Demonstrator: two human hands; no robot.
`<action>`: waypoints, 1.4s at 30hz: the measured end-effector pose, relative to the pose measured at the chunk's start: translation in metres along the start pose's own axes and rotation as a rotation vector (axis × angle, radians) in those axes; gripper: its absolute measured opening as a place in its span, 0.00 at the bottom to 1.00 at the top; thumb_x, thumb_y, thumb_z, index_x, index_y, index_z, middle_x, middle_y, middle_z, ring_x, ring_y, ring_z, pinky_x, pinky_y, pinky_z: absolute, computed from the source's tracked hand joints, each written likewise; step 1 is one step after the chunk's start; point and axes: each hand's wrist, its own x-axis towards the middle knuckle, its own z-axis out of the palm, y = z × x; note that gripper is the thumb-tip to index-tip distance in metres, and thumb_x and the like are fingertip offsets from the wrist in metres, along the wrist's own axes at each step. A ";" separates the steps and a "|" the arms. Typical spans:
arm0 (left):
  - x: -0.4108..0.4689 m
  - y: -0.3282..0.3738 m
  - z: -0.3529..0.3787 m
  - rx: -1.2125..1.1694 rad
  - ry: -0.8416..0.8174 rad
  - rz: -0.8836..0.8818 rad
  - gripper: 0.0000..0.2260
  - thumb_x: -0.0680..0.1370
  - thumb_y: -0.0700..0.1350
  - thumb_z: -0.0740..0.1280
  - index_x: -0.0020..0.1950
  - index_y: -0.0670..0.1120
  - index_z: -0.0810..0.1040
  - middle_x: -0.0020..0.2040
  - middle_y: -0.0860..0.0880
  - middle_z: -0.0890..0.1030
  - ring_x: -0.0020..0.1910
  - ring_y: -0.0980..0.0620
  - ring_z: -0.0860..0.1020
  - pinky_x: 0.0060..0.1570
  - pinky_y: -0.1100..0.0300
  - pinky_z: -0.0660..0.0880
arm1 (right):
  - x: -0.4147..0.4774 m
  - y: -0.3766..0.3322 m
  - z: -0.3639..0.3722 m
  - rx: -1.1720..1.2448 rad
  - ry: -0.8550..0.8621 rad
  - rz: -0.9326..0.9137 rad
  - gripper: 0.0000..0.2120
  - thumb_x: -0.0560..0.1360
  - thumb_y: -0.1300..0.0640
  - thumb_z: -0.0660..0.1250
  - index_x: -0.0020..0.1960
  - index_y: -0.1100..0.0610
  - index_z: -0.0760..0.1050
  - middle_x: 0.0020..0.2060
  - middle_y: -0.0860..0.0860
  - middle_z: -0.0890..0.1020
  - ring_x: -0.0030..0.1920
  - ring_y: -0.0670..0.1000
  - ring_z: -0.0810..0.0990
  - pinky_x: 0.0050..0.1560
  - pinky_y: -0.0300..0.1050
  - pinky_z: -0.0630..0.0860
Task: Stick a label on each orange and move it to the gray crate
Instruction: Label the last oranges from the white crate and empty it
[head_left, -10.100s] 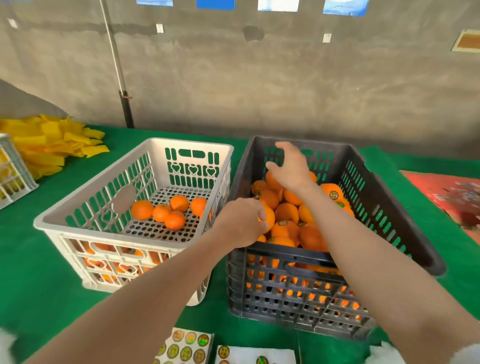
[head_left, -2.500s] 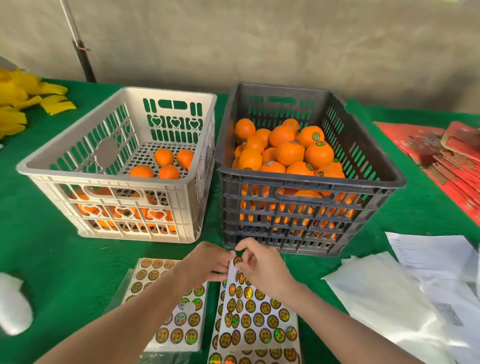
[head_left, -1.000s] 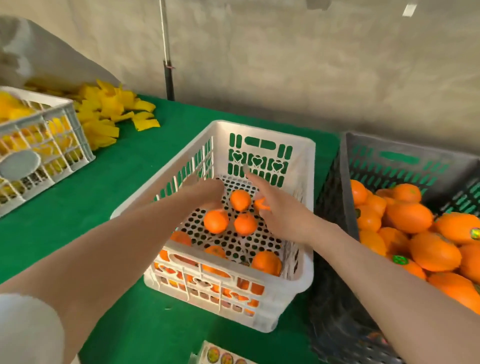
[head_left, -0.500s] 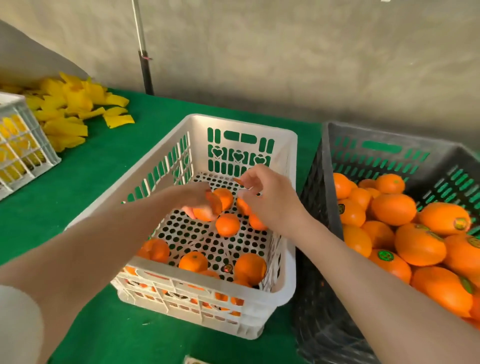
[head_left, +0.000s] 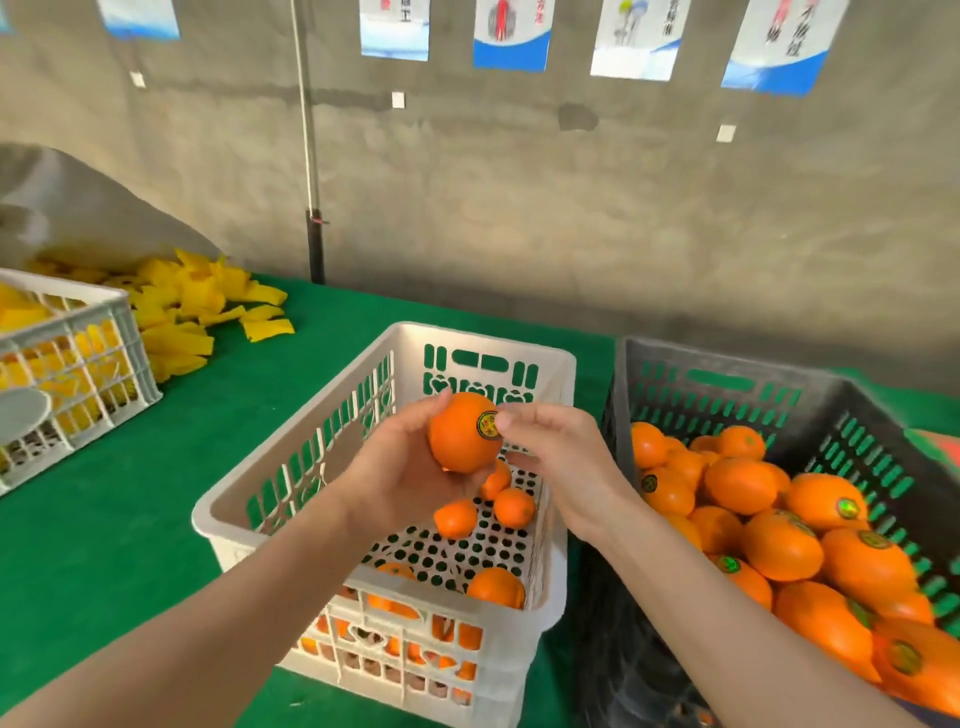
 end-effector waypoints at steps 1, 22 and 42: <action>-0.004 -0.002 0.005 0.000 0.022 0.008 0.24 0.72 0.51 0.67 0.65 0.42 0.72 0.55 0.40 0.79 0.47 0.43 0.78 0.41 0.52 0.78 | -0.006 -0.002 -0.001 -0.026 0.005 -0.036 0.03 0.75 0.56 0.69 0.44 0.50 0.80 0.49 0.48 0.82 0.54 0.48 0.79 0.59 0.48 0.74; -0.056 -0.066 0.087 0.089 -0.164 0.029 0.22 0.75 0.50 0.61 0.67 0.42 0.72 0.59 0.38 0.80 0.55 0.43 0.80 0.49 0.48 0.80 | -0.119 0.005 -0.051 -0.350 0.230 -0.484 0.24 0.75 0.50 0.67 0.67 0.46 0.62 0.58 0.39 0.71 0.59 0.39 0.72 0.57 0.40 0.74; 0.031 -0.139 0.136 1.812 -0.059 0.453 0.07 0.78 0.51 0.65 0.46 0.48 0.79 0.45 0.51 0.80 0.45 0.52 0.75 0.40 0.59 0.67 | 0.035 0.048 -0.216 -0.651 0.497 0.098 0.47 0.64 0.59 0.78 0.74 0.57 0.54 0.66 0.59 0.71 0.65 0.60 0.71 0.60 0.54 0.73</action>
